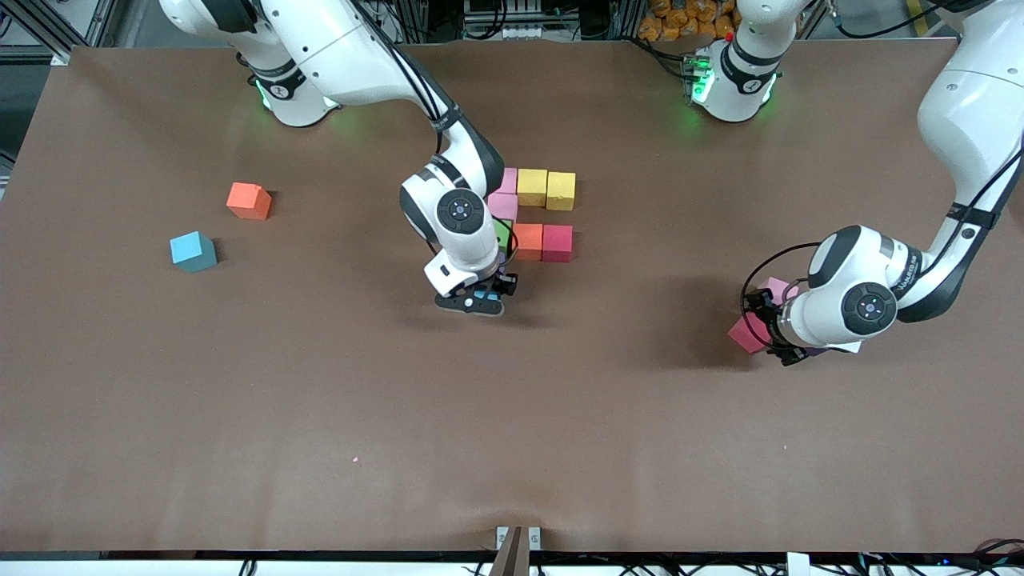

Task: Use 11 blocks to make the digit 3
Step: 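Lower the cyan cube below purple while the left gripper grasps pink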

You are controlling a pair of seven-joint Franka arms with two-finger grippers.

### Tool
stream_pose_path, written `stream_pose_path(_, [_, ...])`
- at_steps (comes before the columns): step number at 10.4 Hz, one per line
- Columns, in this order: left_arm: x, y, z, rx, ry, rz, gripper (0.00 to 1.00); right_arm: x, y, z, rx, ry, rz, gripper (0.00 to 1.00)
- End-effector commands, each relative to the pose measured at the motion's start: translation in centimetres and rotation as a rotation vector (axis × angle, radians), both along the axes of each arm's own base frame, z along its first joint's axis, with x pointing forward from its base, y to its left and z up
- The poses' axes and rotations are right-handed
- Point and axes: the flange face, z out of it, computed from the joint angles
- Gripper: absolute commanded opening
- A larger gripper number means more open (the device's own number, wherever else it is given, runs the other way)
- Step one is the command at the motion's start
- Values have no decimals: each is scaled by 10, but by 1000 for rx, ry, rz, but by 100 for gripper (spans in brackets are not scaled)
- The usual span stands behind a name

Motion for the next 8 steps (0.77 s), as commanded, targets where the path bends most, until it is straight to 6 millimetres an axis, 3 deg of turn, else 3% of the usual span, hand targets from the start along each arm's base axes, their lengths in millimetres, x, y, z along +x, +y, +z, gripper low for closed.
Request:
stream_pose_path(1, [1,-12,-1,-5,2,12,100,-13,2,-9,-34,19,16,22])
stream_pose_path(8, [-5,-23,-17,22,23,-24,100,-20,8,-13,-39,23,29,22])
